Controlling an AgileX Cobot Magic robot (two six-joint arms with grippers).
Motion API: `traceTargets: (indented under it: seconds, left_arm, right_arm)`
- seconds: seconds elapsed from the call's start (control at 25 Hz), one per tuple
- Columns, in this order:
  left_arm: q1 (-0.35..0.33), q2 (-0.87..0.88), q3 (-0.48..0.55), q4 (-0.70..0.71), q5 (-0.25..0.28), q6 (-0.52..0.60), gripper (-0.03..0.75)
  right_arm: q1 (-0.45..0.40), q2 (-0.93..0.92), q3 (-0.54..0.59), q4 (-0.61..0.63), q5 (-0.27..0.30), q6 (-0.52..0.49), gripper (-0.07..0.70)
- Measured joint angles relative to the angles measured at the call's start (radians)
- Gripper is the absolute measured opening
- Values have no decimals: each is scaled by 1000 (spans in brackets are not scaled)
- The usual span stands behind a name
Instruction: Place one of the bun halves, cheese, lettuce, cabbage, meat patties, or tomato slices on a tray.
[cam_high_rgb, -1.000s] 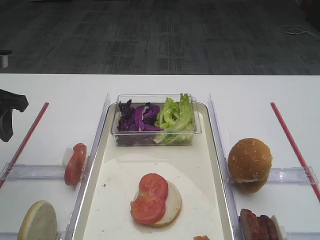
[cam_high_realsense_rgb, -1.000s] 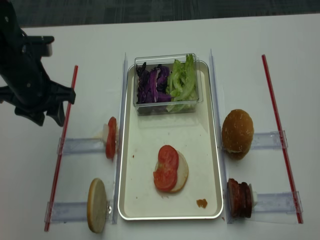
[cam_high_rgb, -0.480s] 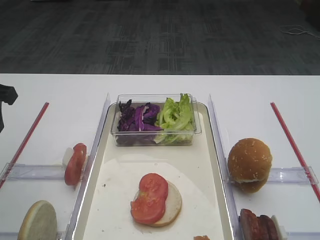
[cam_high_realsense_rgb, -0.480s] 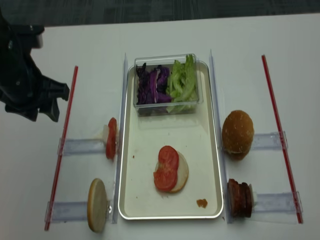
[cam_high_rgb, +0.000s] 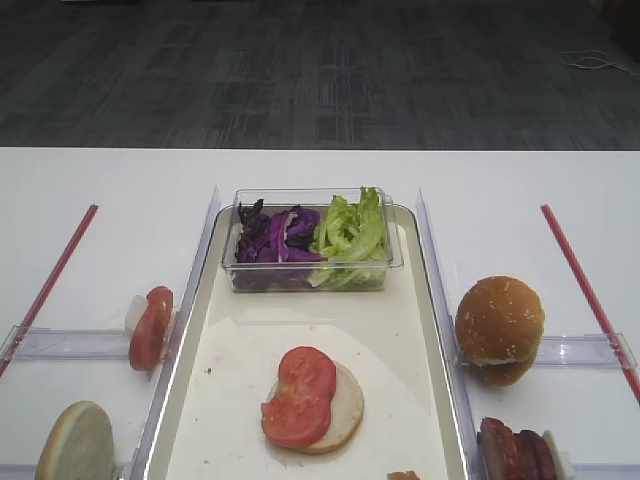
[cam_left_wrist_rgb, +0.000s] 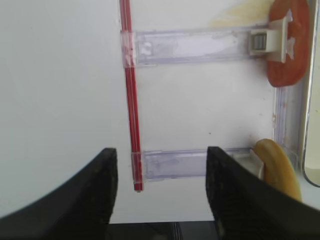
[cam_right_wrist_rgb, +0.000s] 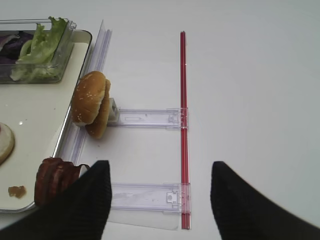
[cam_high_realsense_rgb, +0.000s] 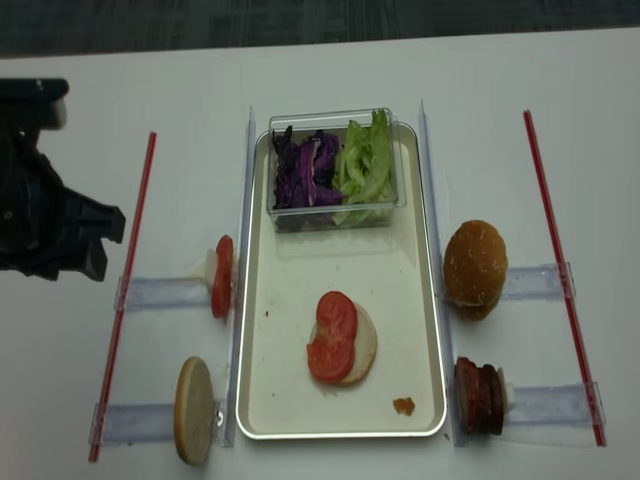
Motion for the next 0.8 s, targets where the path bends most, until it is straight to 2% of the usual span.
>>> traceTargets:
  seconds: [0.36,0.8]
  left_arm:
    - [0,-184,124,-29,0,6,376]
    - [0,-410,239,-50,29,11,376]
  right_arm:
    - [0,0,0,0,0,0,452]
    - [0,0,0,0,0,0,452]
